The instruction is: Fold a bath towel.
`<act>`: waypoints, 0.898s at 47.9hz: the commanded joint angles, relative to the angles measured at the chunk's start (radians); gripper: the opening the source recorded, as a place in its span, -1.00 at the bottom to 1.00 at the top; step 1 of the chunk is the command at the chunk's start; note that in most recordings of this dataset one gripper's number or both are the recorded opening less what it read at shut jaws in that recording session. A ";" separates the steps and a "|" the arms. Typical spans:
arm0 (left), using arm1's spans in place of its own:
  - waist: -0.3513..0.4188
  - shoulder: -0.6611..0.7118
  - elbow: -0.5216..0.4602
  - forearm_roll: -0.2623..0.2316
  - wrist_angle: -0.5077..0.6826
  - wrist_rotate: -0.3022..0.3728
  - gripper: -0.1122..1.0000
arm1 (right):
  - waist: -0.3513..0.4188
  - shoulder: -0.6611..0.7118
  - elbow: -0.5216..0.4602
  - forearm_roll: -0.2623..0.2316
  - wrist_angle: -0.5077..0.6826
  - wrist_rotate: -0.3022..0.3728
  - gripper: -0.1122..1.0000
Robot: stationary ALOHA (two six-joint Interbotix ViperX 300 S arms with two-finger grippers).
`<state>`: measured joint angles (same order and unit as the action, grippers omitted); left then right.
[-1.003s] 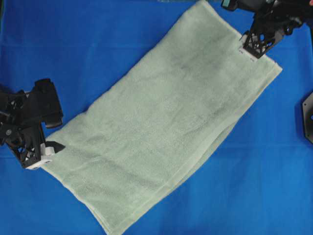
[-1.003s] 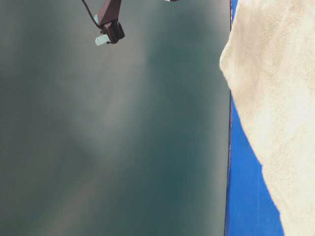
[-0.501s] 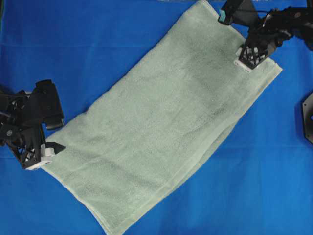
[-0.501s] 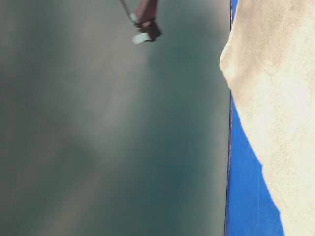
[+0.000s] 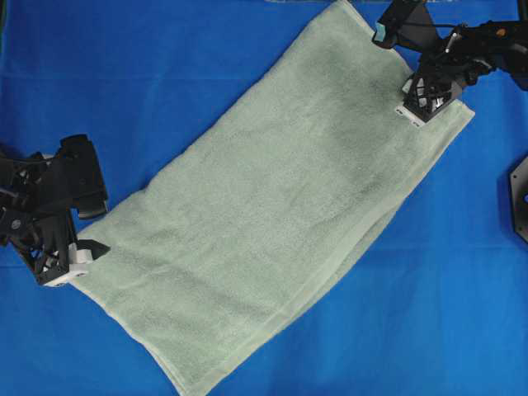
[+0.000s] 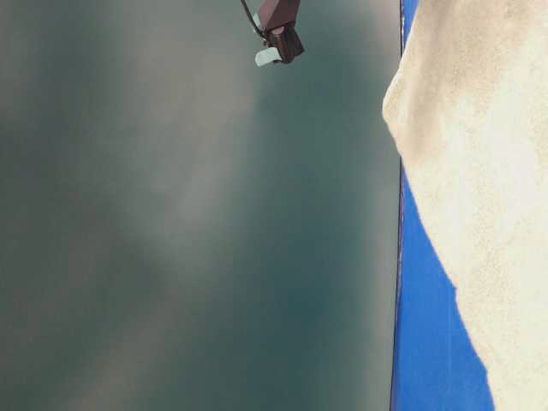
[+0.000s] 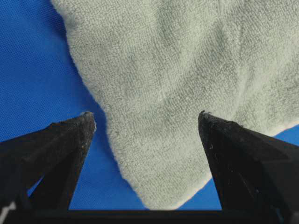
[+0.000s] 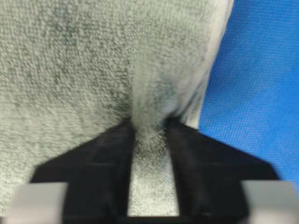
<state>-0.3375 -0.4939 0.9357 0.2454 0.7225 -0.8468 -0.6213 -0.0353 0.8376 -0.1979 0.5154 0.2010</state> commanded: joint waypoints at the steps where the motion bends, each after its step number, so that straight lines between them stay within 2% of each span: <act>1: 0.002 -0.003 -0.025 0.003 -0.003 -0.002 0.75 | -0.005 -0.002 0.008 -0.002 -0.031 0.000 -0.40; 3: 0.002 -0.003 -0.026 0.003 -0.003 -0.002 0.75 | -0.005 -0.005 0.014 -0.002 -0.046 0.003 -0.50; 10: 0.002 -0.003 -0.025 0.003 -0.002 0.000 0.75 | -0.005 -0.015 0.026 -0.002 -0.083 0.015 -0.51; 17: 0.002 -0.003 -0.026 0.003 -0.002 0.000 0.75 | 0.006 -0.046 0.018 -0.002 -0.055 0.028 -0.51; 22: 0.002 -0.003 -0.026 0.003 -0.002 -0.002 0.75 | 0.046 -0.117 -0.002 0.002 -0.003 0.066 -0.51; 30: 0.002 -0.003 -0.026 0.003 -0.002 0.000 0.75 | 0.179 -0.222 -0.063 -0.003 0.112 0.155 -0.51; 34: 0.002 -0.003 -0.028 0.002 -0.002 0.000 0.75 | 0.279 -0.253 -0.106 -0.005 0.153 0.218 -0.51; 43: 0.002 -0.003 -0.026 0.003 -0.003 0.002 0.75 | 0.503 -0.195 -0.201 -0.029 0.192 0.367 -0.51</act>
<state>-0.3390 -0.4939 0.9357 0.2454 0.7240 -0.8468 -0.1979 -0.2500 0.6903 -0.2132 0.7026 0.5277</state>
